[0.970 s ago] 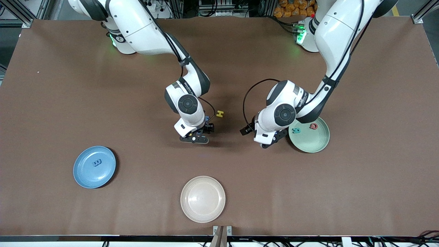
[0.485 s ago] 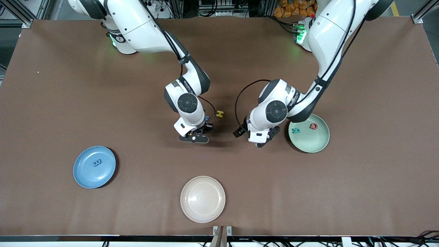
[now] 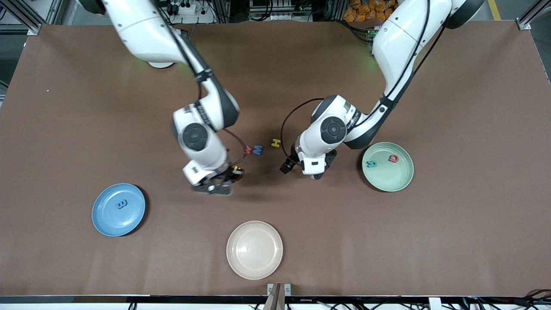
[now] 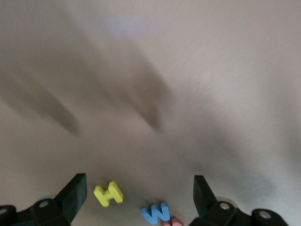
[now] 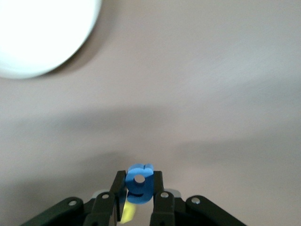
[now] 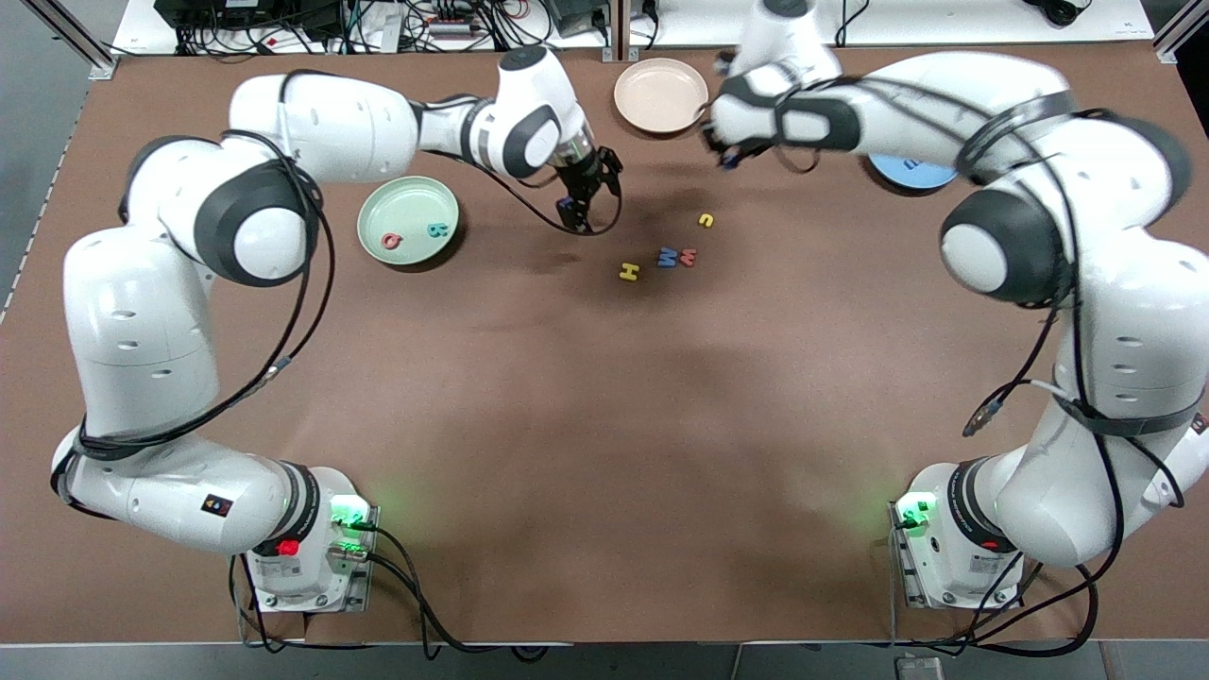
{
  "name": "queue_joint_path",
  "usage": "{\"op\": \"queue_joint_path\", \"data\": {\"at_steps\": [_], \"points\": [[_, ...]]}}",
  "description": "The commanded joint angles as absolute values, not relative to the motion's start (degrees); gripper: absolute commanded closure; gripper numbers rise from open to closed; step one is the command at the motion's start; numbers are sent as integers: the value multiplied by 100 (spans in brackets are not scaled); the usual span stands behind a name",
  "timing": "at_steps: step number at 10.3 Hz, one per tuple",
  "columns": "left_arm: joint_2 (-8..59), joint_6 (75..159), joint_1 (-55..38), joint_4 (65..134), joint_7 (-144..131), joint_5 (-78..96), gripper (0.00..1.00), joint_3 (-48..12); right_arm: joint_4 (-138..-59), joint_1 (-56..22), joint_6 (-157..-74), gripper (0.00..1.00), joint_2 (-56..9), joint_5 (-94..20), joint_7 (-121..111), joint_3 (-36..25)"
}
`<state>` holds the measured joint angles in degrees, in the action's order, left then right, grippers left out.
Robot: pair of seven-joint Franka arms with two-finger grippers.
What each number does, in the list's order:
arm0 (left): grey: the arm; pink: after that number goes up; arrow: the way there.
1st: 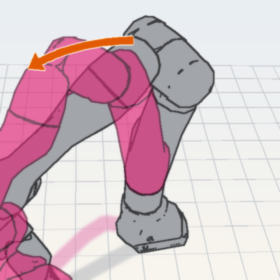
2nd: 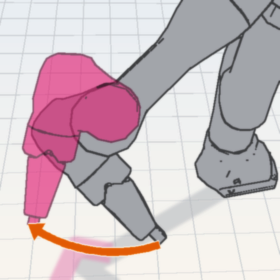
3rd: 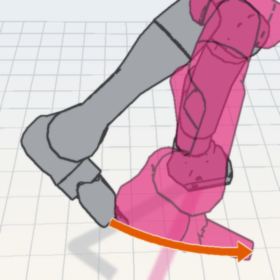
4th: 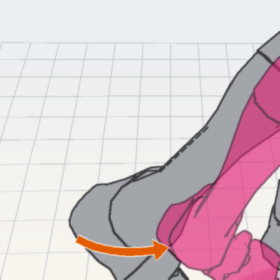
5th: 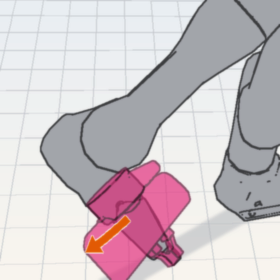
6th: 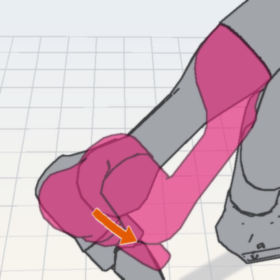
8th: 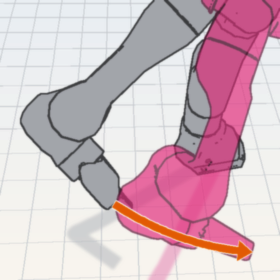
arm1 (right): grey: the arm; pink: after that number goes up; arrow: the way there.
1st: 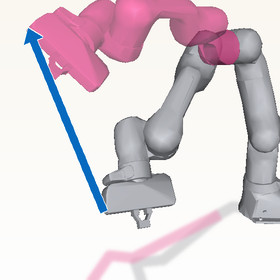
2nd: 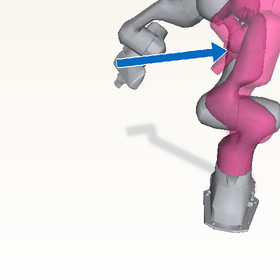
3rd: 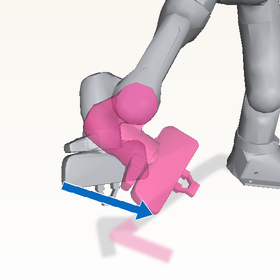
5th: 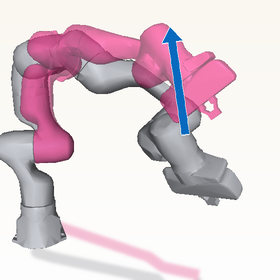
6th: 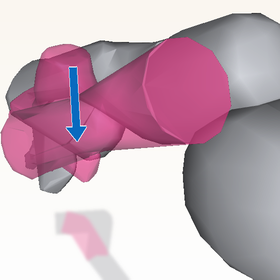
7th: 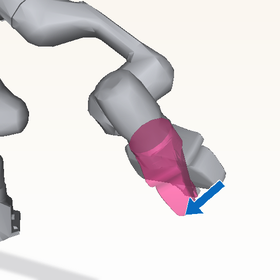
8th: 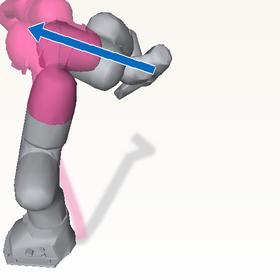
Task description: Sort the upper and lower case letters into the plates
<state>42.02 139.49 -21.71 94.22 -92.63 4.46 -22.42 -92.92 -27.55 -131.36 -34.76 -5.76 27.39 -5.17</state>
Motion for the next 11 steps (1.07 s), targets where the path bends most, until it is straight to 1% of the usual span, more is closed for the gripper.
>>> {"op": "queue_joint_path", "data": {"at_steps": [1,2,3,4,6,7,8,9,10,11], "points": [[4341,14045,-2583,9282,-10035,606,0,-2162,-9439,-1736,-13061,100,-3419,-624,1606,-439],[4472,14132,-2723,9107,-10298,894,0,-2162,-9439,-1209,-13061,100,-3436,-615,886,-439],[4622,14150,-2873,8923,-10570,1157,0,-2153,-9431,-900,-13104,100,-3480,-528,313,-439],[4684,14150,-2900,8886,-10721,1151,0,-2153,-9387,-662,-13122,100,-3507,-292,64,-439],[4702,14159,-2778,9051,-10740,1213,0,-2153,-9177,-309,-13157,100,-3716,209,-148,-439],[4720,14150,-2682,9183,-10740,1239,0,-2145,-9063,-195,-13209,98,-3831,254,-254,-439],[4702,14229,-2637,9393,-10671,1161,0,-2127,-9053,-159,-13349,41,-3876,246,-255,-439],[4702,14525,-2645,9526,-10661,1186,0,-2118,-9088,-158,-13533,0,-3876,229,-255,-439],[4693,15016,-2576,9754,-10687,1239,0,-2118,-9088,-210,-13535,0,-3876,220,-246,-431],[4693,15081,-2567,9843,-10722,1239,0,-2118,-9062,-246,-13535,0,-3867,150,-185,-422]]}}
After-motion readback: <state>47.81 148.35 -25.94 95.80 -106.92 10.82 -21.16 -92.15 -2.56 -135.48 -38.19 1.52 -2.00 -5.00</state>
